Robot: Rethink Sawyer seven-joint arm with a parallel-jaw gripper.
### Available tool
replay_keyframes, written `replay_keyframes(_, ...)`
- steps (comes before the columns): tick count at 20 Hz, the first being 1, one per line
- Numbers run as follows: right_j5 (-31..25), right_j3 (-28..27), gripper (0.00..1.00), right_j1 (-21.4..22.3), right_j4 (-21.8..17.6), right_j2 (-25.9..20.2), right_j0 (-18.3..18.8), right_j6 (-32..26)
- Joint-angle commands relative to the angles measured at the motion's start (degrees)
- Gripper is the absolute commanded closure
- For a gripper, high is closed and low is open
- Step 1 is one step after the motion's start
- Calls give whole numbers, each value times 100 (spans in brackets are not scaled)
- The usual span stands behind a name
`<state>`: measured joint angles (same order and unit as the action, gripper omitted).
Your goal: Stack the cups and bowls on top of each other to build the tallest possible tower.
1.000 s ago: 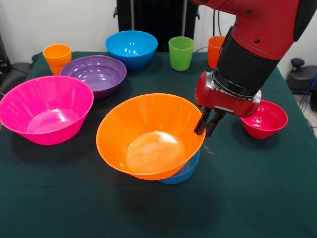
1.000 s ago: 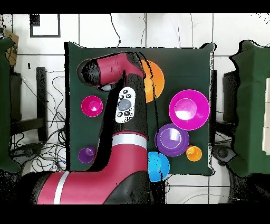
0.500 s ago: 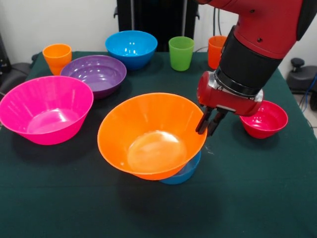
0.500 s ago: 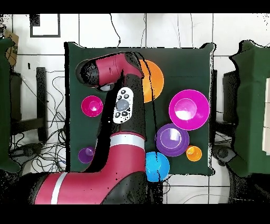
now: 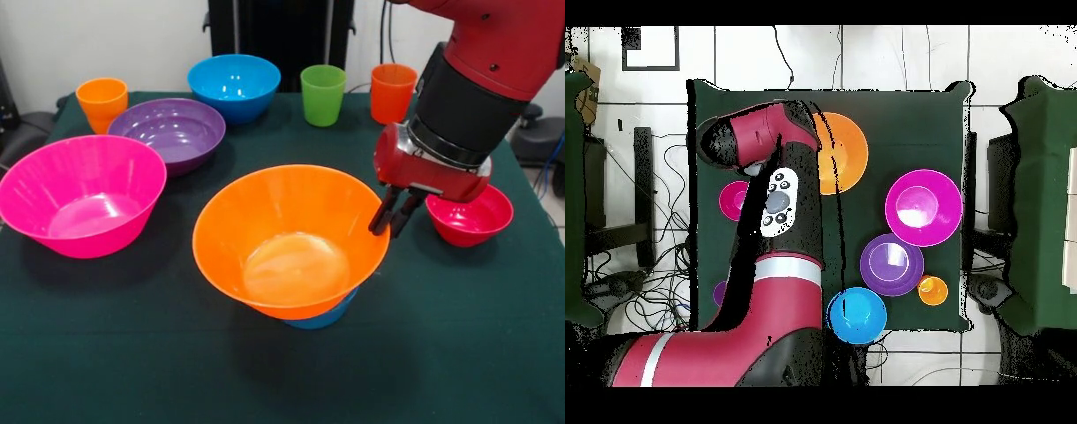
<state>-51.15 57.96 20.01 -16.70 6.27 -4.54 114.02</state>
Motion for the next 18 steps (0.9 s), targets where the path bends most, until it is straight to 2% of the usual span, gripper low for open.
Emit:
replay_keyframes(1,86,259,100,-372,69,-343,-132,580)
replay_keyframes(18,286,357,100,-430,33,-291,-129,544)
